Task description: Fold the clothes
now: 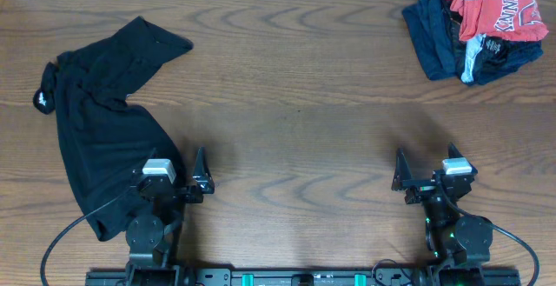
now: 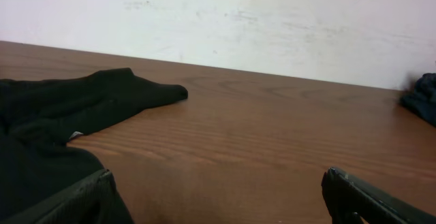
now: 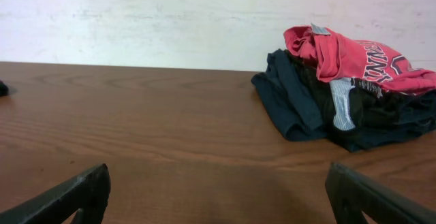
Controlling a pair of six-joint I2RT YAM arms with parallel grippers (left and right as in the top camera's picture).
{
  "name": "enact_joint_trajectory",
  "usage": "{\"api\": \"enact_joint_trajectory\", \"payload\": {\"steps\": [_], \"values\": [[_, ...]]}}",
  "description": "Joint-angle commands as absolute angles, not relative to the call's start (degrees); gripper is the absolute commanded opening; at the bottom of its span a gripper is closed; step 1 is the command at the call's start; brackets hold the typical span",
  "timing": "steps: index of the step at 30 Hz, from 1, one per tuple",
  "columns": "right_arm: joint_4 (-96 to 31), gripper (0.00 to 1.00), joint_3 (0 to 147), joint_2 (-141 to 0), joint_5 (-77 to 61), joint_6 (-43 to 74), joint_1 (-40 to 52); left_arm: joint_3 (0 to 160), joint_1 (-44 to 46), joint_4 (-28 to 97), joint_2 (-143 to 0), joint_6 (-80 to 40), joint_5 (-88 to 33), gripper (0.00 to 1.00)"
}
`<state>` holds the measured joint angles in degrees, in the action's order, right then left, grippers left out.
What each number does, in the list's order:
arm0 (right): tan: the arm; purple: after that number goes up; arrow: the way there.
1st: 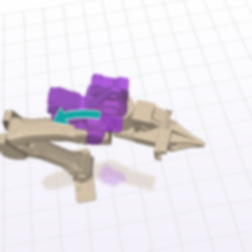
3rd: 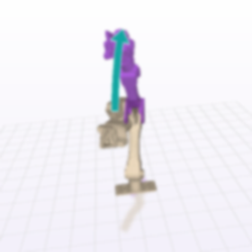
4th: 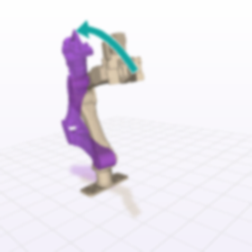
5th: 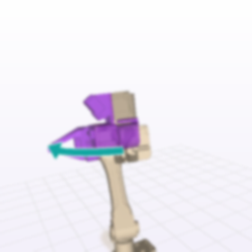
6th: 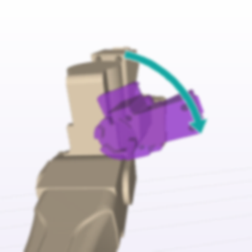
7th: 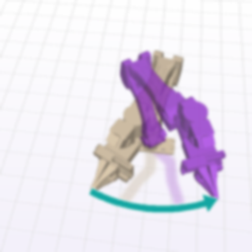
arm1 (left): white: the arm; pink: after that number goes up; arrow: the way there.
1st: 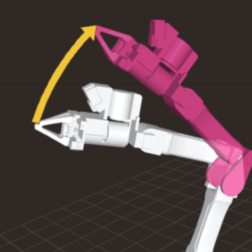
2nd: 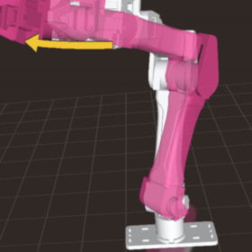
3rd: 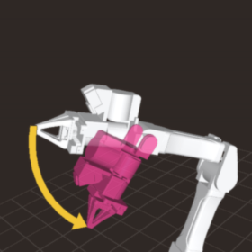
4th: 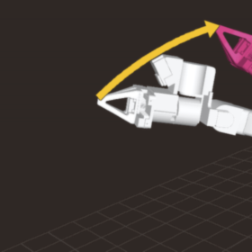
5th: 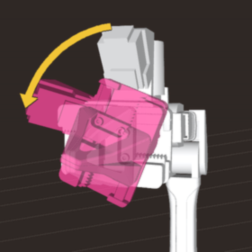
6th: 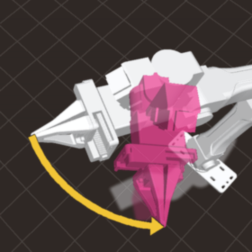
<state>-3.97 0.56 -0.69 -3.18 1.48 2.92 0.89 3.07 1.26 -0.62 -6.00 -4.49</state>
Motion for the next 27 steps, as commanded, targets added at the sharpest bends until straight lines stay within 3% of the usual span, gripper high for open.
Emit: {"api": "enact_joint_trajectory", "payload": {"steps": [1, 19, 27], "values": [[-4.0, 0.99, 0.3, -0.5, -3.0, 1.8, 3.4, 0.2, 3.2, 3.6, -0.2, -5.7, -5.3, 0.98], [-3.7, 0.99, 0.3, -0.5, -3.0, 1.9, 3.4, 0.2, 3.2, 3.6, -0.2, -5.7, -5.3, 0.98], [3.7, 0.99, 0.3, -0.5, -14.0, 3.6, 3.4, 0.2, 3.2, -0.4, -0.2, -6.3, -10.1, 0.98]]}}
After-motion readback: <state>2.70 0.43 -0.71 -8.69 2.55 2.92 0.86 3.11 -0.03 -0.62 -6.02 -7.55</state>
